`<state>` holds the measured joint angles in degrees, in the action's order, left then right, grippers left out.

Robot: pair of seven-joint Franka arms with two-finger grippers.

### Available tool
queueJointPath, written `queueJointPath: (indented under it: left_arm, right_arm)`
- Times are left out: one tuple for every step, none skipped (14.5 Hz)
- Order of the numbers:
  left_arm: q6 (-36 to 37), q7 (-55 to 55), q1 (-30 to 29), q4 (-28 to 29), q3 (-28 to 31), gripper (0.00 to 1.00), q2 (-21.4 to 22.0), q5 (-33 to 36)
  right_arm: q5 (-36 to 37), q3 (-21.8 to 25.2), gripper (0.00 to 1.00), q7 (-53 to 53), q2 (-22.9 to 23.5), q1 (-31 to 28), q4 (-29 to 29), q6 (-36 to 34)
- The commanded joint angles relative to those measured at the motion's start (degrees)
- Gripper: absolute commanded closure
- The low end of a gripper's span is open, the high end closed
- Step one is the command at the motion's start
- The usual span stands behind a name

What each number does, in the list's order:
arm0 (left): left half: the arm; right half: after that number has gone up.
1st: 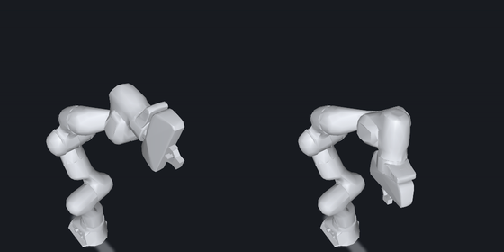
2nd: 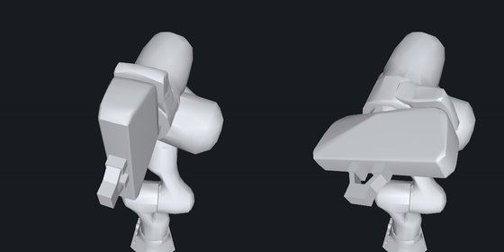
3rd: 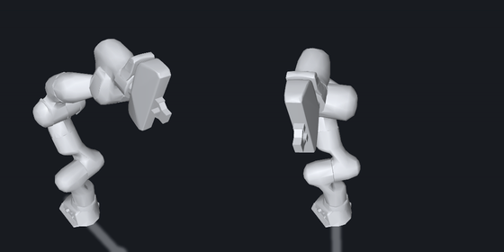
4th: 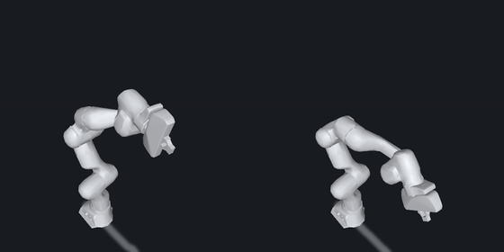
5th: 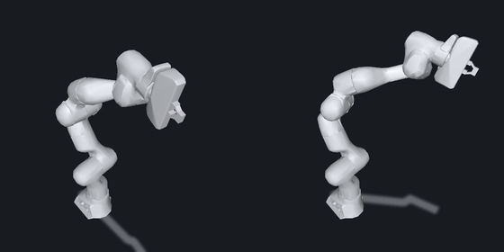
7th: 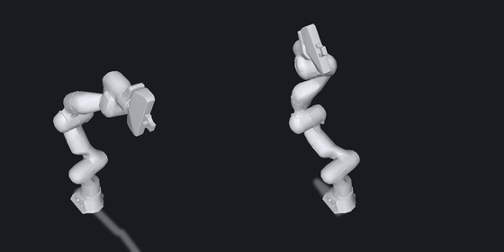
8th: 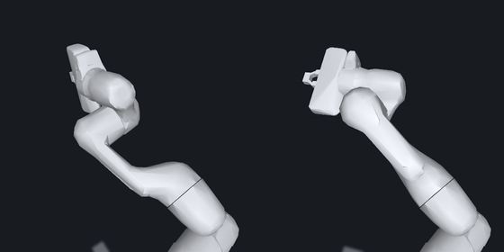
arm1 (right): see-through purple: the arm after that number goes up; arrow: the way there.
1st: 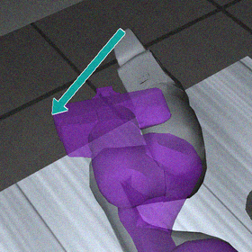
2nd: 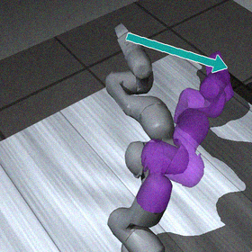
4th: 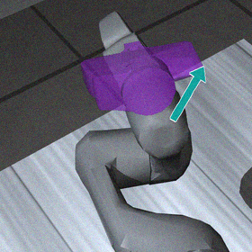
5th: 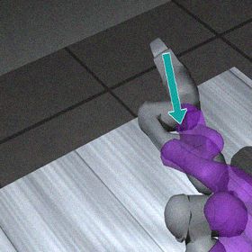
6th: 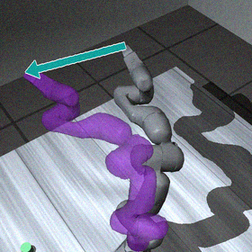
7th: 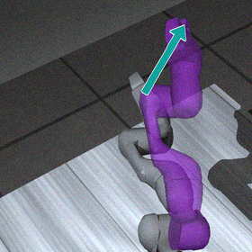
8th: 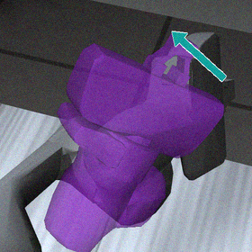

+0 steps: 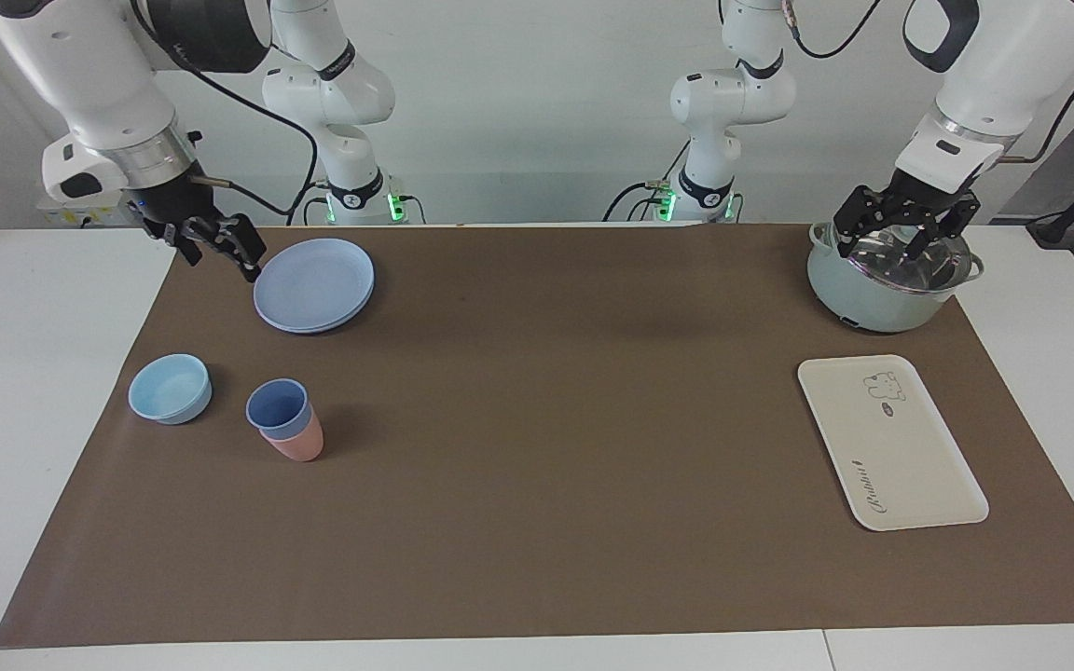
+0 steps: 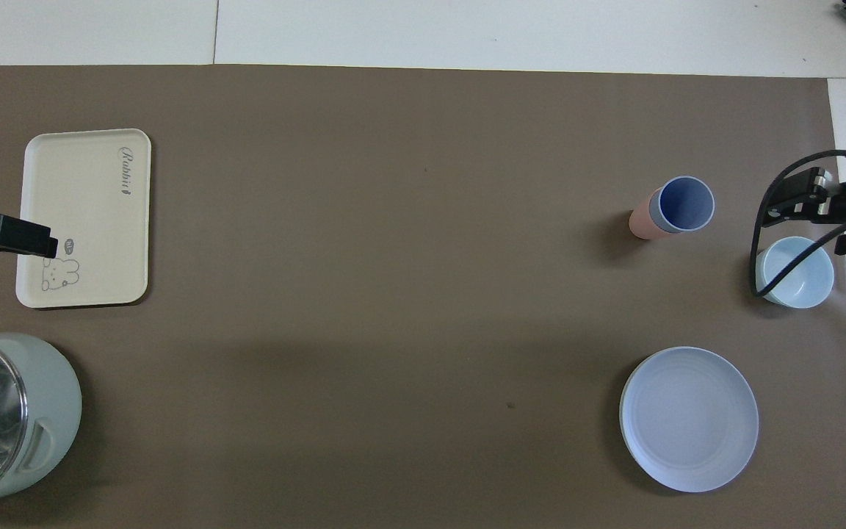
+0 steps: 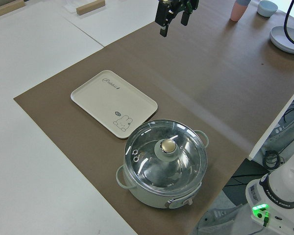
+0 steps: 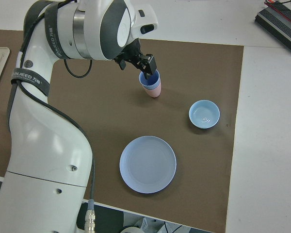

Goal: Place cup on tray
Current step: 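Move the right gripper up and over to the nested pink and blue cups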

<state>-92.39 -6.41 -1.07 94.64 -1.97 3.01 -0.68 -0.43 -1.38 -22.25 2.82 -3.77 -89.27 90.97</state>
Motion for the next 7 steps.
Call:
queueJointPath:
  left_arm:
    - [0.37,0.52,0.10,1.42,0.04,0.00,1.56,0.33]
    - [0.28,0.52,0.10,1.42,0.04,0.00,1.56,0.33]
    - [0.37,0.52,0.10,1.42,0.04,0.00,1.56,0.33]
    - [0.37,0.52,0.10,1.42,0.04,0.00,1.56,0.33]
    - [0.37,0.52,0.10,1.42,0.12,0.00,1.56,0.33]
    - [0.37,0.52,0.10,1.42,0.04,0.00,1.56,0.33]
    - [0.37,0.52,0.10,1.42,0.04,0.00,1.56,0.33]
  right_arm:
    - [-2.20,-0.12,0.13,-7.07,3.58,-2.73,0.33,3.15]
    - [-4.90,-0.12,0.13,-9.88,4.99,-4.30,0.33,4.12]
    - [-7.45,-0.03,0.13,-12.09,6.31,-6.06,0.33,5.61]
    - [-8.26,-0.03,0.13,-13.50,7.71,-6.68,0.42,7.88]
    - [-8.27,-0.11,0.13,-15.00,9.81,-6.78,1.03,8.95]
    - [-8.45,-0.12,0.13,-16.58,12.71,-7.56,3.38,9.05]
    - [-9.49,-0.12,0.13,-18.51,15.69,-8.09,5.67,9.05]
